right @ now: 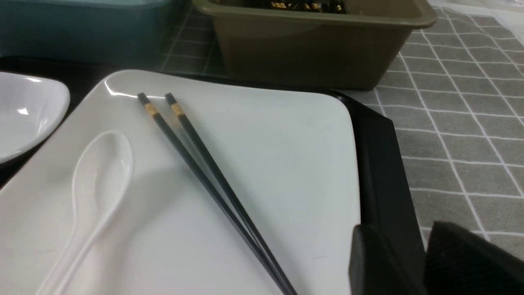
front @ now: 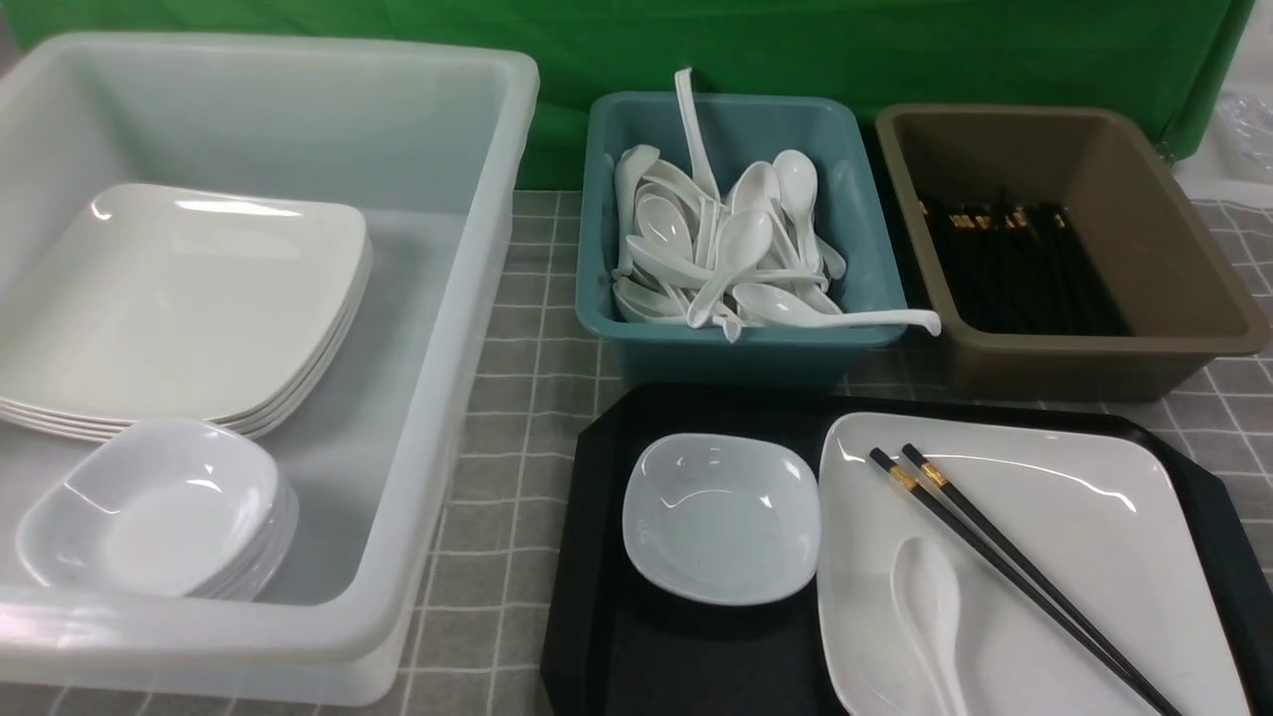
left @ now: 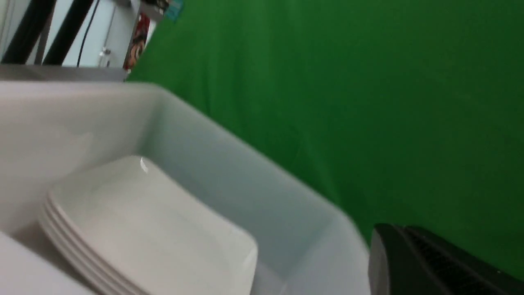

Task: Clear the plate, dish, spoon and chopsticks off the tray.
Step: Use the right arm to grab a pair of chopsticks from the plate

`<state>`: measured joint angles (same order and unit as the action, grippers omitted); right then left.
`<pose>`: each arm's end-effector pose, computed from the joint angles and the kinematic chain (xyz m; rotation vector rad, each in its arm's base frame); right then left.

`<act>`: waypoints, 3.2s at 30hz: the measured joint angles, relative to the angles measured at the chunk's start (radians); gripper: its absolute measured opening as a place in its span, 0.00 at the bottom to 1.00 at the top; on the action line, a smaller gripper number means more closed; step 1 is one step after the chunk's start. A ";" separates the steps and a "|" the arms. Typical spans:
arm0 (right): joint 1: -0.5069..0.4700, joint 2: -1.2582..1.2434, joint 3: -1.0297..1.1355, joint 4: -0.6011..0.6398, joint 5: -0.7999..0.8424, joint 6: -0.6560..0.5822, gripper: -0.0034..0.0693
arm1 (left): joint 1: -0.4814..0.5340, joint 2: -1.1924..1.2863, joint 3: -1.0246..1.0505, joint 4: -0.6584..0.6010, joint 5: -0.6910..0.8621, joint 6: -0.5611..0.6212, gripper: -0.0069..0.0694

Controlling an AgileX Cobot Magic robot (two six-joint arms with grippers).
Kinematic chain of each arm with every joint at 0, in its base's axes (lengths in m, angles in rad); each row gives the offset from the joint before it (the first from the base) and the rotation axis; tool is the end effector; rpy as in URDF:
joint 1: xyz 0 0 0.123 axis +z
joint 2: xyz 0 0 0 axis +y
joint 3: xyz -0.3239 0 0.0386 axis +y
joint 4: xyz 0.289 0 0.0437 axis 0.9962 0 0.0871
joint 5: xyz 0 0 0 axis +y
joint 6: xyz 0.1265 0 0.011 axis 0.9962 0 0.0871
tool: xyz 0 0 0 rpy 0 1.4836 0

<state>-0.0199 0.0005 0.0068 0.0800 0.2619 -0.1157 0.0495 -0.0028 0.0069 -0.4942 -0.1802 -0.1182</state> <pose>0.0903 0.0008 0.1804 -0.0313 1.7517 -0.0245 0.0874 0.0151 0.2335 -0.4998 1.2446 -0.4146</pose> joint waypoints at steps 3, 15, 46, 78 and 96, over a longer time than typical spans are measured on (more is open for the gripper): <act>0.000 0.000 0.000 0.000 -0.001 0.000 0.38 | -0.006 0.000 -0.041 0.002 0.031 -0.058 0.12; 0.000 0.000 0.000 0.000 0.000 0.000 0.38 | -0.149 0.592 -0.587 0.184 0.765 0.298 0.12; 0.117 0.256 -0.276 0.138 0.049 0.324 0.23 | -0.681 0.910 -0.849 0.183 0.736 0.460 0.12; 0.272 1.785 -1.038 0.044 0.350 -0.252 0.69 | -0.681 0.697 -0.830 0.157 0.895 0.484 0.12; 0.273 1.716 -1.033 0.037 0.482 -0.339 0.25 | -0.681 0.697 -0.829 0.180 0.859 0.509 0.12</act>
<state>0.2534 1.7169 -1.0265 0.1167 0.7440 -0.4548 -0.6312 0.6939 -0.8217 -0.3146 0.6785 0.3908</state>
